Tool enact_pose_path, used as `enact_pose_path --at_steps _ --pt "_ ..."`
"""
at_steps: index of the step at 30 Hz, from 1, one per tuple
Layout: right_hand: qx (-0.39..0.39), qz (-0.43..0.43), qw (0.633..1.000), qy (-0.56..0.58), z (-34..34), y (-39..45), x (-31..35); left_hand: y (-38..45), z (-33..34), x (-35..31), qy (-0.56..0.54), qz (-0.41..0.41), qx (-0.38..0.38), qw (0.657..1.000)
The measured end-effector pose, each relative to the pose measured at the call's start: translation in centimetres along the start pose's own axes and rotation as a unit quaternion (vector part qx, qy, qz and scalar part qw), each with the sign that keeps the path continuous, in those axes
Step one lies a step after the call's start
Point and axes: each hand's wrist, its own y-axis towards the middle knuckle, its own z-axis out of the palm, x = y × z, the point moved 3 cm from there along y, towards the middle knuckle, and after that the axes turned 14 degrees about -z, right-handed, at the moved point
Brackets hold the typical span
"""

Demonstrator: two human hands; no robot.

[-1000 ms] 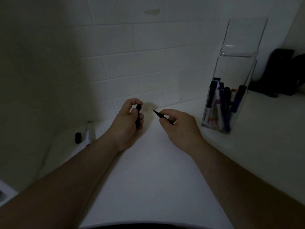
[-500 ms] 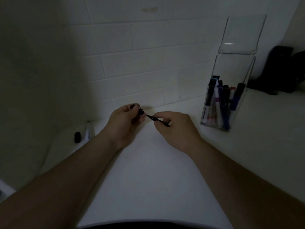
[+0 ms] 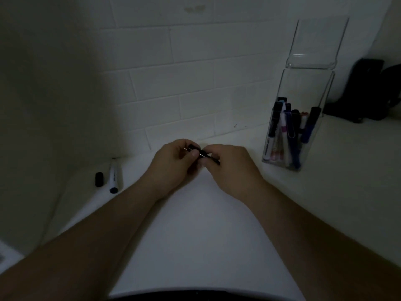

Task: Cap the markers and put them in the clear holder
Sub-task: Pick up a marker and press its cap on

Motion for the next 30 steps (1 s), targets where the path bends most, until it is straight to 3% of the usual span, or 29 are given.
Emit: enact_pose_path --at_steps 2,5,9,15,17,20,25,28,30 --pt "0.004 -0.003 1.000 -0.011 -0.3 0.0 0.1 -0.2 0.0 -0.4 0.091 0.036 -0.028 0.995" --pt "0.010 -0.003 0.999 -0.031 -0.9 -0.2 0.2 -0.6 0.0 -0.9 0.128 0.049 -0.011 0.990" --pt "0.002 0.002 1.000 -0.005 -1.0 -0.5 0.3 -0.8 -0.3 -1.3 0.104 0.059 0.013 0.993" --pt "-0.039 -0.008 0.992 0.119 -1.0 -0.3 2.1 -1.0 0.9 -1.6 -0.004 0.103 -0.033 0.994" --pt "-0.065 -0.035 0.993 0.093 -2.0 0.0 3.3 -1.2 1.1 -1.4 -0.002 0.116 -0.029 0.993" --pt "-0.165 -0.061 0.982 0.063 -6.4 1.0 4.8 -1.7 1.4 -1.4 0.077 0.138 -0.004 0.987" --pt "-0.292 -0.061 0.953 -0.047 -17.3 2.1 4.4 -3.1 3.2 -1.3 0.265 0.271 0.008 0.925" --pt "-0.279 -0.034 0.949 -0.140 -20.7 1.3 2.3 -3.7 4.3 -1.1 0.345 0.359 0.005 0.867" --pt "-0.237 -0.013 0.956 -0.170 -20.9 0.5 0.8 -4.0 4.6 -1.4 0.357 0.387 0.008 0.850"
